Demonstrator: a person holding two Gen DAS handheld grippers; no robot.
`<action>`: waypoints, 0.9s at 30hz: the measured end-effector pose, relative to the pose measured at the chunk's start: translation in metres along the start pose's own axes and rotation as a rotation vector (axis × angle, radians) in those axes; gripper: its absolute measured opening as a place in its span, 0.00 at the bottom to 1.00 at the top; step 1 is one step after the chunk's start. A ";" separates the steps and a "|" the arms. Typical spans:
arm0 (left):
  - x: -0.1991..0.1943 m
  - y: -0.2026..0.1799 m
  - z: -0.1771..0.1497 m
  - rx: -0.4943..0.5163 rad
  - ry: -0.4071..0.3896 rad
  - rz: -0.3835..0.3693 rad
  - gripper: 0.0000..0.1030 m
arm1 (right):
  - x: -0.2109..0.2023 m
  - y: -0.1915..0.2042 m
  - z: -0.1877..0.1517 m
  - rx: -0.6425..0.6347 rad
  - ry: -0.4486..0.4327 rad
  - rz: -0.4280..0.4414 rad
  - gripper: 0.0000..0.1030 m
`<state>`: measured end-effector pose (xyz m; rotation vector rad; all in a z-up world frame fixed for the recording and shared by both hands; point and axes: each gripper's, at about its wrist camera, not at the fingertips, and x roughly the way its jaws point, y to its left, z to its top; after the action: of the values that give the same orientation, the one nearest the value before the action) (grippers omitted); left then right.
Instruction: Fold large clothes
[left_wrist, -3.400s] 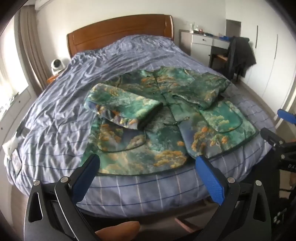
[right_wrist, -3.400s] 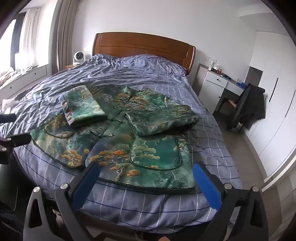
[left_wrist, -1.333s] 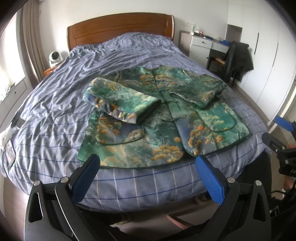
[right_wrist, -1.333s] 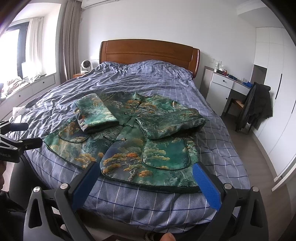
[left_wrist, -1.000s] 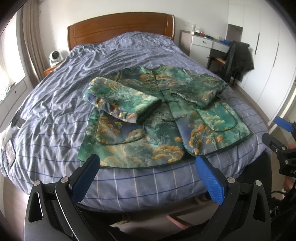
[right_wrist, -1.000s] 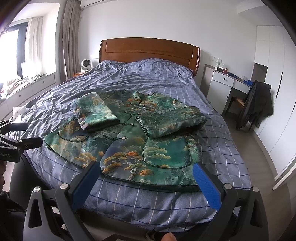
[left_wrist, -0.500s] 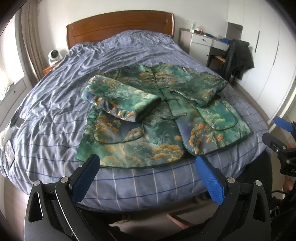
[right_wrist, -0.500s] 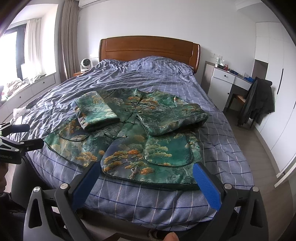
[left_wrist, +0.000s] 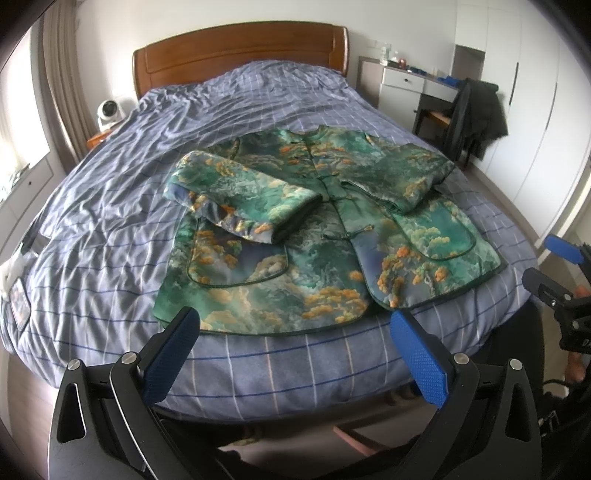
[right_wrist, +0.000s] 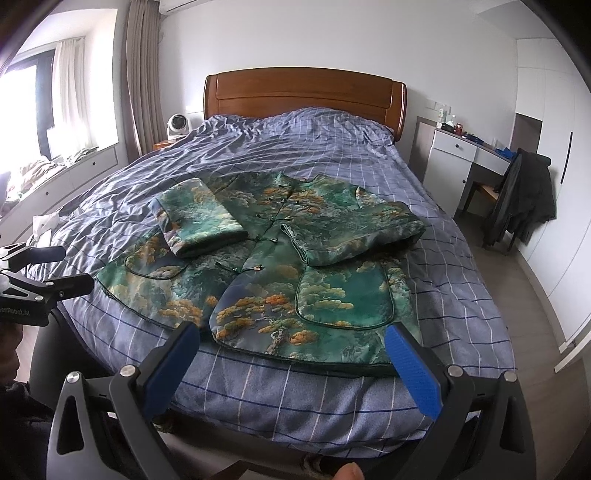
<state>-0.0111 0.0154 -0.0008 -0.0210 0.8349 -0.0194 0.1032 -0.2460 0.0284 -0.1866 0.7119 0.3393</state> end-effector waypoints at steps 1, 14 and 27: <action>0.000 0.000 0.000 0.001 -0.001 0.001 1.00 | 0.001 0.000 0.000 0.000 0.001 0.000 0.99; 0.002 0.004 0.002 -0.001 -0.002 0.000 1.00 | 0.001 0.001 0.004 0.010 0.018 0.033 0.99; 0.002 0.003 0.001 -0.001 0.000 0.002 1.00 | 0.003 0.001 0.005 0.011 0.022 0.028 0.99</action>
<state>-0.0090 0.0182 -0.0012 -0.0214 0.8348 -0.0175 0.1078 -0.2429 0.0303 -0.1706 0.7389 0.3605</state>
